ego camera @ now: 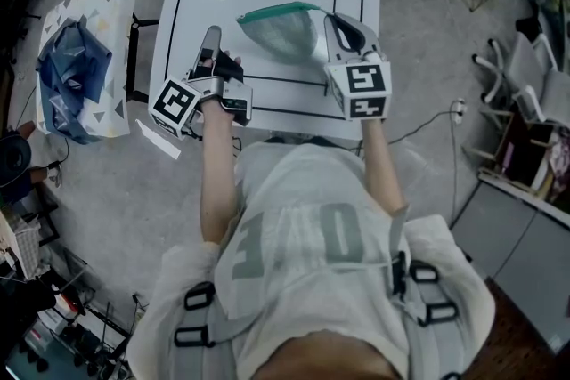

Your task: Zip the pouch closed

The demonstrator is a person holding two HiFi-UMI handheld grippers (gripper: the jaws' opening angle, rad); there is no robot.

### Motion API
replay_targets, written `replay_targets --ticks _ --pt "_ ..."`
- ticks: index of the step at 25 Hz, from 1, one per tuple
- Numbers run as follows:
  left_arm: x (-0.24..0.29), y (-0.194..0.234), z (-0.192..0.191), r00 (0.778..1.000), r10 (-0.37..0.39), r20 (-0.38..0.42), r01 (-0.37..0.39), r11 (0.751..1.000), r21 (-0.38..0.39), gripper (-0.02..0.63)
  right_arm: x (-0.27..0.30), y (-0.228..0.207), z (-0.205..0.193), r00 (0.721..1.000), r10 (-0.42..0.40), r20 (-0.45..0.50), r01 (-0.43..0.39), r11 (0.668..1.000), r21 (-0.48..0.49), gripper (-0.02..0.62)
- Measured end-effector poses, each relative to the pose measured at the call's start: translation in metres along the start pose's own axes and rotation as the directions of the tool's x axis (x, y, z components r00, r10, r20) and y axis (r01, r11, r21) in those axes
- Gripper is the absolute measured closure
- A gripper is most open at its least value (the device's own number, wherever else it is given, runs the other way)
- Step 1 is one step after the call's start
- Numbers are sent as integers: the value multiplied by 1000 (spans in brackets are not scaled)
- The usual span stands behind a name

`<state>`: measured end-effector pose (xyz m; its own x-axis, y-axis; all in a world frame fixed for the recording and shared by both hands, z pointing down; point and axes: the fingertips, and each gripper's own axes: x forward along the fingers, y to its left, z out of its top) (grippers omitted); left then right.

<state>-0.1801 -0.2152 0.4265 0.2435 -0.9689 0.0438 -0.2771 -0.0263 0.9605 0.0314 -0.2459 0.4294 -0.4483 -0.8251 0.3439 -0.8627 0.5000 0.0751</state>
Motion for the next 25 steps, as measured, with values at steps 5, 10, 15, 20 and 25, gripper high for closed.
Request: replay_targets --ticks 5,10,15,20,25 --pt "2 -17 1 1000 -30 -5 30 998 57 566 8 -15 -30 996 -56 -75 60 997 52 414" --pt "8 -38 2 999 -24 -25 29 968 250 566 11 -9 -27 998 -27 -56 32 997 77 413" --pt "14 -49 2 999 -25 -27 32 951 308 566 11 -13 -21 998 -40 -43 43 998 53 413" --pt "16 -49 3 999 -16 -28 24 942 335 566 12 -15 -21 998 -45 -46 47 998 40 413" --pt "19 -52 6 1000 -6 -28 16 924 383 566 11 -18 -15 998 -56 -37 58 998 41 413"
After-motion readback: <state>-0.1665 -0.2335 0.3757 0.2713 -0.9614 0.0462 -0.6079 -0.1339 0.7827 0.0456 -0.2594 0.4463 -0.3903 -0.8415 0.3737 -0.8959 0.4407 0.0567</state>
